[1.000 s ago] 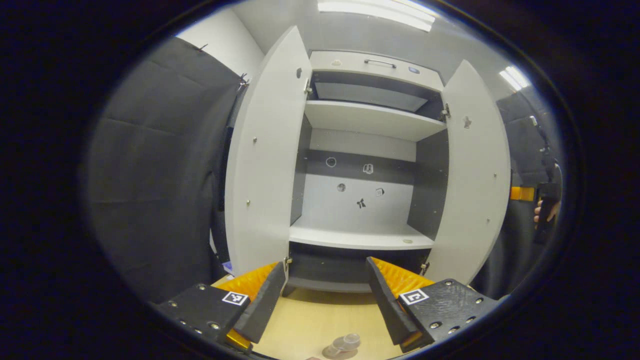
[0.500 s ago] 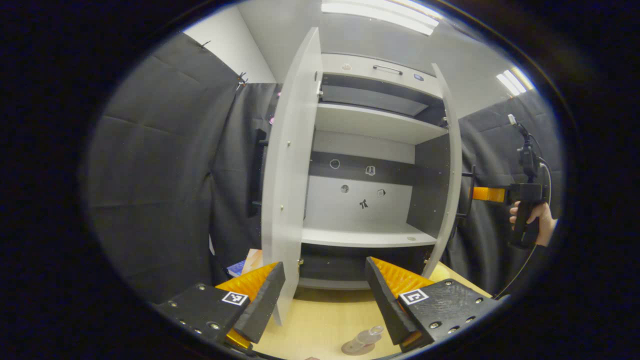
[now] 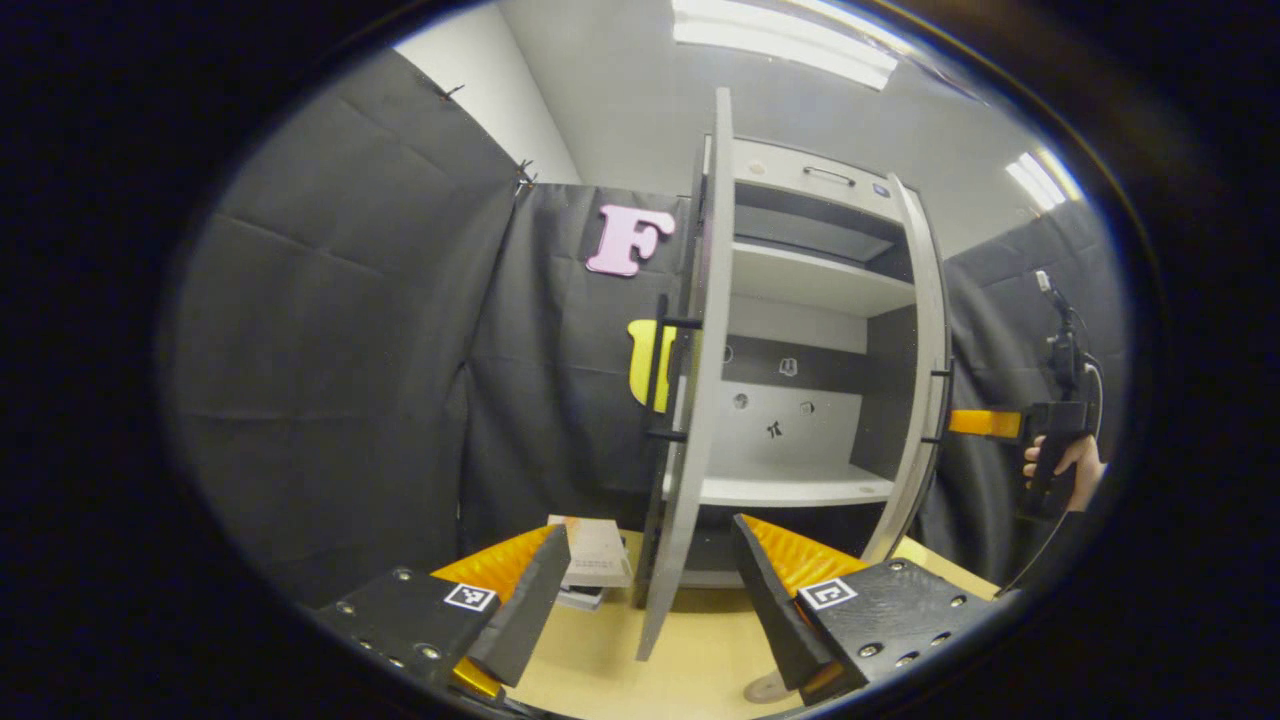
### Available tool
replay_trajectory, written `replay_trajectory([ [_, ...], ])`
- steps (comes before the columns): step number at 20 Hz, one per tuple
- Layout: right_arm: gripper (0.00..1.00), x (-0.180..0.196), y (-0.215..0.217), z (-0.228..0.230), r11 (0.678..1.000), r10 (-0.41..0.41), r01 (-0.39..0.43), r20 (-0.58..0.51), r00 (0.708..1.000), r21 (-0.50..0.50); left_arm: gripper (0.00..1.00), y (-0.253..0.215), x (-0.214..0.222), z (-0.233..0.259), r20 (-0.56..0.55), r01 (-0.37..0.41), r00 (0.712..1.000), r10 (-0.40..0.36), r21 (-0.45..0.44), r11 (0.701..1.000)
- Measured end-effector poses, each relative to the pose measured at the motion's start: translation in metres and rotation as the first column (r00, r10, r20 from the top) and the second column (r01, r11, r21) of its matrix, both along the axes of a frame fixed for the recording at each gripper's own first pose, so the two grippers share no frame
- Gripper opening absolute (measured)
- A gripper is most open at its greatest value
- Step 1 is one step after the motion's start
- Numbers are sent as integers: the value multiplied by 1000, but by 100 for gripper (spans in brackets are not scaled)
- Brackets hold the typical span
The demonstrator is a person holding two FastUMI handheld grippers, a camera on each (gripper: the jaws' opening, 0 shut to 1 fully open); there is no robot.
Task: Grasp the bottle in the cabinet with the left hand and place it on the coaster, then close the right door with the right hand and the left door with the left hand.
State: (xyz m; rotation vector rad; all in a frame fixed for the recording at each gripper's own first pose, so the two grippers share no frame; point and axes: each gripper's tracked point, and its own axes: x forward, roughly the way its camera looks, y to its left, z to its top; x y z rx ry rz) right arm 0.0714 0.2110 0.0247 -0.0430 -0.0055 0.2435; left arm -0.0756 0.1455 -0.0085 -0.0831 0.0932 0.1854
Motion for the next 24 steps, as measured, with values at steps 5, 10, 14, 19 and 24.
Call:
replay_trajectory([
  [5,96,-18,-9,-5,999,-35,35,5,999,-12,94,49,16,2,-10,36,999,-36,2,999],
  [10,96,-36,-28,-22,994,-106,106,-12,994,-18,93,89,50,32,18,51,998,-52,42,998],
  [14,96,-49,-47,-34,986,-164,163,-36,986,-17,93,111,86,61,60,68,996,-68,4,998],
  [19,96,-57,-69,-41,972,-233,233,-50,971,3,93,107,116,97,112,113,987,-120,66,991],
  [24,96,-61,-84,-45,960,-279,280,-58,959,19,93,87,132,106,109,150,981,-162,107,983],
])
